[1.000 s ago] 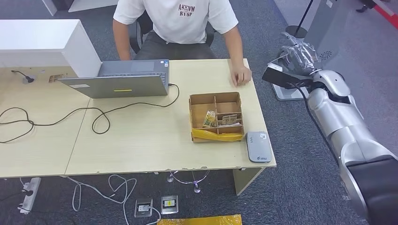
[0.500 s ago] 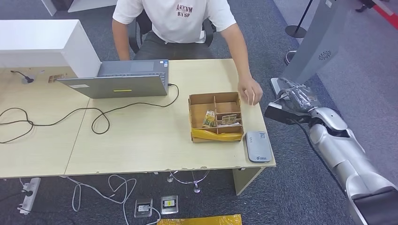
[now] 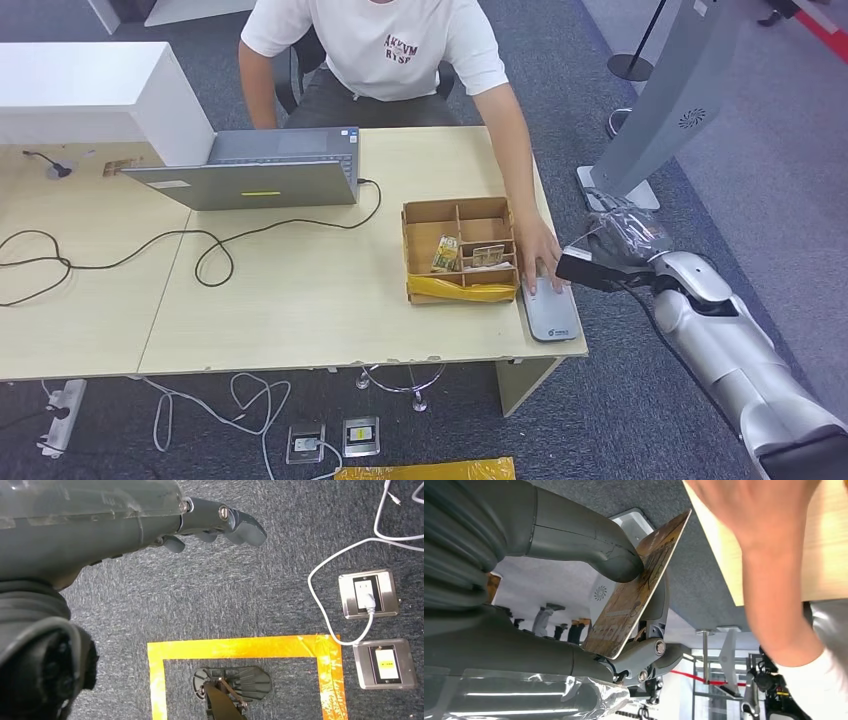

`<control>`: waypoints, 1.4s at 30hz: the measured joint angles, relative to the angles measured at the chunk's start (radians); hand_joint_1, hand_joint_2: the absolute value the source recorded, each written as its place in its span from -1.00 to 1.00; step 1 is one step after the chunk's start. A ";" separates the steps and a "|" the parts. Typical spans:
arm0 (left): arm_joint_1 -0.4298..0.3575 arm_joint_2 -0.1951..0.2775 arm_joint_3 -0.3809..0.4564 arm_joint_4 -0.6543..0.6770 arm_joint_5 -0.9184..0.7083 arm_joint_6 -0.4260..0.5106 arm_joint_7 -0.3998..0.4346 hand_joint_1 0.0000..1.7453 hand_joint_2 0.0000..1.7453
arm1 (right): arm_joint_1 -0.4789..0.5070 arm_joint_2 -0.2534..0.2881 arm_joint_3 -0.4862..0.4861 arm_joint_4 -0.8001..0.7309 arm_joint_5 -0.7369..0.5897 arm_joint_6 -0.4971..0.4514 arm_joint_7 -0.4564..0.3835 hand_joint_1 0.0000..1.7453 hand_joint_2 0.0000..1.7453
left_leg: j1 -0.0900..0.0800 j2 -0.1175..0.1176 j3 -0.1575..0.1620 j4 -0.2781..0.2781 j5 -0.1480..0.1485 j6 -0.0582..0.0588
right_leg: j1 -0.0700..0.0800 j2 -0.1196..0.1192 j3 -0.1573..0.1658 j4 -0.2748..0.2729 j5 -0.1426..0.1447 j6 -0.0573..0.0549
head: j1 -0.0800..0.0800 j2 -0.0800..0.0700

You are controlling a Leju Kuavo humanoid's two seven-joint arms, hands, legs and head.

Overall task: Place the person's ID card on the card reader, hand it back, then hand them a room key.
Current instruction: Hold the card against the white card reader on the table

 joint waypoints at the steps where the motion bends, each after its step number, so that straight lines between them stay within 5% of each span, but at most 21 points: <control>1: 0.000 0.000 0.000 0.000 0.002 0.000 0.000 -1.00 -1.00 | 0.011 -0.001 0.001 -0.016 0.003 0.003 0.005 1.00 1.00 | 0.000 0.000 0.000 0.000 0.000 0.000 | 0.000 0.000 0.000 0.000 0.000 0.000 | 0.000 0.000; 23: 0.001 -0.002 0.000 0.000 0.004 0.000 0.000 -1.00 -1.00 | 0.179 -0.084 0.018 -0.300 0.007 0.097 0.065 1.00 1.00 | 0.000 0.001 0.000 0.000 0.000 0.000 | 0.000 0.002 0.000 0.000 0.000 0.000 | 0.000 0.000; 42: 0.000 -0.002 0.000 0.000 0.004 -0.002 0.000 -1.00 -1.00 | 0.186 -0.072 0.072 -0.250 0.039 0.044 0.044 1.00 1.00 | 0.000 0.001 0.000 0.000 0.000 0.000 | 0.000 0.001 0.000 0.000 0.000 0.000 | 0.000 0.000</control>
